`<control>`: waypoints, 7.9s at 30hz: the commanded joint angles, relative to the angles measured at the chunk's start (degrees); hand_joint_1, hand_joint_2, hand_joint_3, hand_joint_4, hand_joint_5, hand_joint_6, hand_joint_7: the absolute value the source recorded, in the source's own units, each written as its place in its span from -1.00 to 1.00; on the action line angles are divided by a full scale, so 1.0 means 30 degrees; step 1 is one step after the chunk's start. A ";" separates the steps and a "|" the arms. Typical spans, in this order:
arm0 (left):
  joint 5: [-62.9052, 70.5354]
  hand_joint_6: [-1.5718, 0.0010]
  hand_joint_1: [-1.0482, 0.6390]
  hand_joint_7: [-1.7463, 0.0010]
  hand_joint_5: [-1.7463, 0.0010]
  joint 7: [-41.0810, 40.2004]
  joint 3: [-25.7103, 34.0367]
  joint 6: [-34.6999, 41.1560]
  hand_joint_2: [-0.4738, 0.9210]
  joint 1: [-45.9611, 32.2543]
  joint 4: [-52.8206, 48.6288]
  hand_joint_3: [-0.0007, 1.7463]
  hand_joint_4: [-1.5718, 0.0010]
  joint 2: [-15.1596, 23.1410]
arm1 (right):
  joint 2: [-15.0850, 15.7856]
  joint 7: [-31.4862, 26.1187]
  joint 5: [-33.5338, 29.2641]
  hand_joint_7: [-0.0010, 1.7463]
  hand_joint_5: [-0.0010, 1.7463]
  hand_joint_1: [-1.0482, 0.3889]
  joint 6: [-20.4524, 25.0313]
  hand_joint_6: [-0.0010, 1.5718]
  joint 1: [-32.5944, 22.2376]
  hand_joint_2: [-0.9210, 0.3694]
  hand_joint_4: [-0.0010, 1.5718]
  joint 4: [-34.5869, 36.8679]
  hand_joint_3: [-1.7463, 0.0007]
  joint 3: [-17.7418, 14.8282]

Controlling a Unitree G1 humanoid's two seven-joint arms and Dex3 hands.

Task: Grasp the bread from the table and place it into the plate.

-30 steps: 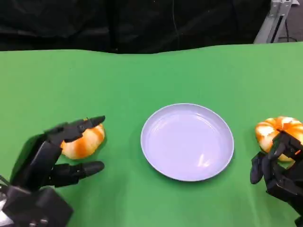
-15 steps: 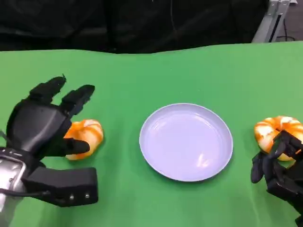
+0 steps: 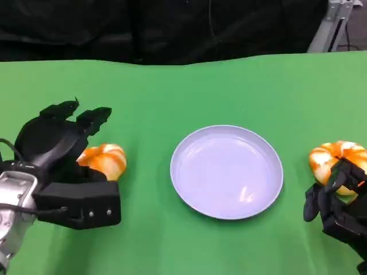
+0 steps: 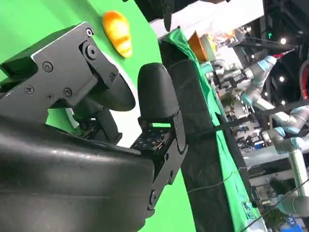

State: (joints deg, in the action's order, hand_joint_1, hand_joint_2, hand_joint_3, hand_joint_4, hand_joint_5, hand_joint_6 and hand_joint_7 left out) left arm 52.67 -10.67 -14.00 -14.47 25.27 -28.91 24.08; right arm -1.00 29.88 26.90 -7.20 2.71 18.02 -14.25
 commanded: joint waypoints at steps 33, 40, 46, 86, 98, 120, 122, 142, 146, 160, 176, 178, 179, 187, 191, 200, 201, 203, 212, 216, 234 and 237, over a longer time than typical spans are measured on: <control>-0.3644 0.71 -1.00 1.00 0.99 0.5330 -0.3243 0.0886 1.00 0.3679 -0.5725 -0.79 0.66 0.0250 | 0.0099 -0.0370 -0.0128 0.94 1.00 0.40 -0.0183 -0.02 -0.0173 -0.25 0.19 -0.0226 -0.69 0.0087; -0.3708 0.70 -0.96 0.99 0.98 0.4983 -0.3420 0.0773 1.00 0.3970 -0.6723 -0.76 0.63 0.0072 | 0.0140 -0.0234 -0.0101 0.94 1.00 0.39 -0.0311 -0.03 -0.0164 -0.26 0.18 -0.0138 -0.67 0.0099; -0.3848 0.67 -0.90 0.99 0.98 0.4556 -0.3626 0.0513 1.00 0.4346 -0.8137 -0.76 0.61 -0.0354 | 0.0153 -0.0289 -0.0113 0.95 1.00 0.39 -0.0261 -0.02 -0.0226 -0.26 0.18 -0.0255 -0.67 0.0101; -0.5402 0.32 0.17 -0.95 -1.00 -0.2817 -0.3052 -0.2987 1.00 0.4757 -0.8950 -0.49 0.27 -0.1526 | 0.0163 -0.0271 -0.0208 0.94 1.00 0.39 -0.0327 -0.02 -0.0302 -0.26 0.17 -0.0326 -0.67 0.0180; -0.4807 0.20 0.14 -0.75 -1.00 -0.1484 -0.4285 -0.2918 1.00 0.6310 -0.8780 -0.56 0.28 -0.4031 | 0.0069 -0.0206 -0.0180 0.95 1.00 0.39 -0.0408 -0.03 -0.0375 -0.26 0.17 -0.0402 -0.67 0.0250; -0.3293 0.23 0.13 -0.76 -0.99 -0.1415 -0.7468 -0.2078 1.00 0.8740 -1.3899 -0.74 0.21 -0.9360 | -0.0201 -0.0367 -0.0148 0.94 1.00 0.38 -0.0336 -0.03 -0.0653 -0.25 0.18 -0.0832 -0.67 0.0351; -0.3193 0.24 0.11 -0.77 -1.00 -0.1445 -0.7621 -0.1983 1.00 0.8761 -1.4000 -0.76 0.21 -0.9524 | -0.0228 -0.0431 -0.0152 0.95 1.00 0.37 -0.0269 -0.03 -0.0706 -0.25 0.18 -0.0933 -0.66 0.0369; -0.2906 0.15 0.10 -0.52 -0.97 -0.1684 -0.7962 -0.1877 1.00 0.8950 -1.3948 -0.78 0.25 -0.9442 | -0.0206 -0.0463 -0.0160 0.95 1.00 0.39 -0.0237 -0.04 -0.0627 -0.26 0.18 -0.0860 -0.68 0.0386; -0.2935 0.11 0.09 -0.48 -0.94 -0.1883 -0.7926 -0.2069 1.00 0.8877 -1.3935 -0.77 0.25 -0.9364 | -0.0242 -0.0430 -0.0168 0.95 1.00 0.39 -0.0317 -0.03 -0.0625 -0.25 0.19 -0.0788 -0.68 0.0391; -0.2856 0.46 -0.86 0.99 0.98 -0.2270 -0.7980 -0.2741 1.00 0.8502 -1.3900 -0.59 0.61 -0.8947 | -0.0239 -0.0530 -0.0420 0.95 1.00 0.38 -0.0581 -0.03 -0.0659 -0.23 0.17 -0.0820 -0.70 0.0437; -0.4775 0.61 -0.81 0.98 0.96 -0.1290 -0.6221 -0.4742 1.00 0.7691 -1.3171 -0.72 0.83 -0.7472 | -0.0334 -0.0489 -0.0294 0.93 1.00 0.37 -0.0467 -0.02 -0.0638 -0.24 0.17 -0.0860 -0.67 0.0470; -0.5284 0.58 -0.72 0.97 0.93 -0.0911 -0.5805 -0.5365 1.00 0.7338 -1.2696 -0.72 0.76 -0.6974 | -0.0374 -0.0579 -0.0324 0.93 1.00 0.37 -0.0443 -0.02 -0.0645 -0.24 0.17 -0.0905 -0.67 0.0491; -0.5583 0.56 -0.66 0.97 0.91 -0.0588 -0.5583 -0.5710 1.00 0.7119 -1.2363 -0.72 0.71 -0.6664 | -0.0400 -0.0628 -0.0363 0.94 1.00 0.37 -0.0462 -0.02 -0.0644 -0.25 0.18 -0.0916 -0.67 0.0512; -1.2293 0.18 -0.23 0.90 0.81 0.5654 -0.1653 -0.8194 1.00 0.3799 -0.8680 -0.80 0.17 -0.5384 | -0.0455 -0.0782 -0.0344 0.95 1.00 0.39 -0.0442 -0.02 -0.0602 -0.26 0.17 -0.0987 -0.67 0.0579; -1.6288 0.04 -0.16 0.87 0.75 0.9767 0.0227 -0.7783 1.00 0.2170 -0.6682 -0.79 0.01 -0.5224 | -0.0393 -0.0608 -0.0279 0.95 1.00 0.39 -0.0545 -0.03 -0.0598 -0.26 0.17 -0.0896 -0.68 0.0579; -2.3404 -0.43 0.06 0.55 -0.44 1.6137 0.4245 -0.4506 0.59 -0.1119 -0.2832 -0.04 -0.01 -0.4970 | -0.0228 -0.0476 -0.0193 0.95 1.00 0.39 -0.0338 -0.03 -0.0521 -0.27 0.17 -0.0797 -0.66 0.0447; -2.4065 -0.38 0.07 0.43 -0.47 1.6768 0.4635 -0.3997 0.55 -0.1440 -0.2510 0.03 -0.02 -0.4895 | -0.0221 -0.0427 -0.0178 0.95 1.00 0.39 -0.0372 -0.03 -0.0506 -0.27 0.17 -0.0764 -0.66 0.0430; -2.5116 -0.29 0.09 0.03 -0.60 1.7612 0.5328 -0.2861 0.42 -0.2126 -0.1839 0.30 -0.06 -0.4691 | -0.0237 -0.0405 -0.0181 0.95 1.00 0.38 -0.0428 -0.03 -0.0495 -0.26 0.17 -0.0738 -0.66 0.0414; -3.0261 -0.12 0.08 -0.78 -0.98 2.3605 0.8838 0.3287 0.61 -0.3204 -0.2969 0.22 -0.15 -0.4256 | -0.0150 -0.0331 -0.0179 0.95 1.00 0.39 -0.0391 -0.02 -0.0519 -0.26 0.18 -0.0735 -0.68 0.0359; -3.1006 -0.07 0.07 -0.87 -1.00 2.5534 0.9897 0.5516 0.60 -0.2622 -0.4772 0.14 -0.12 -0.3991 | -0.0097 -0.0270 -0.0095 0.95 1.00 0.39 -0.0198 -0.03 -0.0536 -0.26 0.18 -0.0764 -0.68 0.0316; -2.9172 -0.13 0.04 -0.67 -1.00 2.8005 1.1662 0.7302 0.70 -0.0290 -1.1002 -0.34 -0.04 -0.3387 | -0.0069 -0.0236 -0.0215 0.93 1.00 0.37 -0.0345 -0.03 -0.0578 -0.26 0.17 -0.0698 -0.65 0.0222; -2.8934 -0.14 0.03 -0.65 -1.00 2.8215 1.1800 0.7115 0.72 -0.0133 -1.1329 -0.36 -0.04 -0.3387 | -0.0099 -0.0331 -0.0232 0.94 1.00 0.38 -0.0274 -0.02 -0.0564 -0.27 0.17 -0.0707 -0.65 0.0229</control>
State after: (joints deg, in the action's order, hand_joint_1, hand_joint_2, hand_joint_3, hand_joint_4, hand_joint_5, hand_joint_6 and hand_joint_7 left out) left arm -35.03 72.60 20.60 7.72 24.14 -61.83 12.42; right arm -2.37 29.33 25.95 -8.13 1.20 16.21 -13.06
